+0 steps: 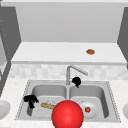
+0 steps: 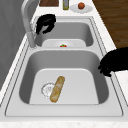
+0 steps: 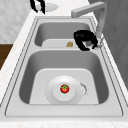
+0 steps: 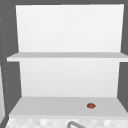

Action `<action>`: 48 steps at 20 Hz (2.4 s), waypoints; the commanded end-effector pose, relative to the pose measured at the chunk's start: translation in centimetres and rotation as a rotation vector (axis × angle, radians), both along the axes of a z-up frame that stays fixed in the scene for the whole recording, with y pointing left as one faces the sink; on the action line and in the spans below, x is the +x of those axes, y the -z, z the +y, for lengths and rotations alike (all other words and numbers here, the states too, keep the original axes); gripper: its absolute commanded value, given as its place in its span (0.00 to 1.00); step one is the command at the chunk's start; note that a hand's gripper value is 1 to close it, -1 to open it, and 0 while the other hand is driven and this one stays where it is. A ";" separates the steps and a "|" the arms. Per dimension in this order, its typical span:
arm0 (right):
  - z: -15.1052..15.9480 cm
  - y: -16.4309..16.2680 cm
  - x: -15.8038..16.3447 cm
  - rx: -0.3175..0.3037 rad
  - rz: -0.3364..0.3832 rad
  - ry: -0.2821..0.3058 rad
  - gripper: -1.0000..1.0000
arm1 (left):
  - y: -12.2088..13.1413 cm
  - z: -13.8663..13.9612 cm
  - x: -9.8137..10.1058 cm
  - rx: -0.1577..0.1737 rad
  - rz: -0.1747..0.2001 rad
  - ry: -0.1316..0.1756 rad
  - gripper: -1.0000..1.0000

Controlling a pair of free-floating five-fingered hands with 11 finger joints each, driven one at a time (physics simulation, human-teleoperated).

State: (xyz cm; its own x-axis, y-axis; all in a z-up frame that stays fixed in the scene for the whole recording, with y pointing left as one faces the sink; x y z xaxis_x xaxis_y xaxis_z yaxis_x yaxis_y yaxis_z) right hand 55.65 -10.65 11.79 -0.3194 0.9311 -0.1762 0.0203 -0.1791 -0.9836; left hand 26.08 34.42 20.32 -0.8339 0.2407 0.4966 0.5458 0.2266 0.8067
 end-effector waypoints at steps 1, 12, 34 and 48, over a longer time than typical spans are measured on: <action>0.5 0.0 1.9 -0.032 0.085 0.012 1.00 | 0.0 0.0 0.0 0.000 0.000 0.000 0.50; -1.0 -4.6 2.2 -0.007 0.367 0.074 0.00 | 0.0 0.0 0.0 0.000 0.000 0.000 0.50; -0.5 -11.1 -1.3 -0.081 0.313 0.064 0.00 | 0.0 0.0 0.0 0.000 0.000 0.000 0.50; 1.7 -8.4 8.6 -0.114 0.466 0.101 0.00 | 0.0 0.0 0.0 0.000 0.000 0.000 0.50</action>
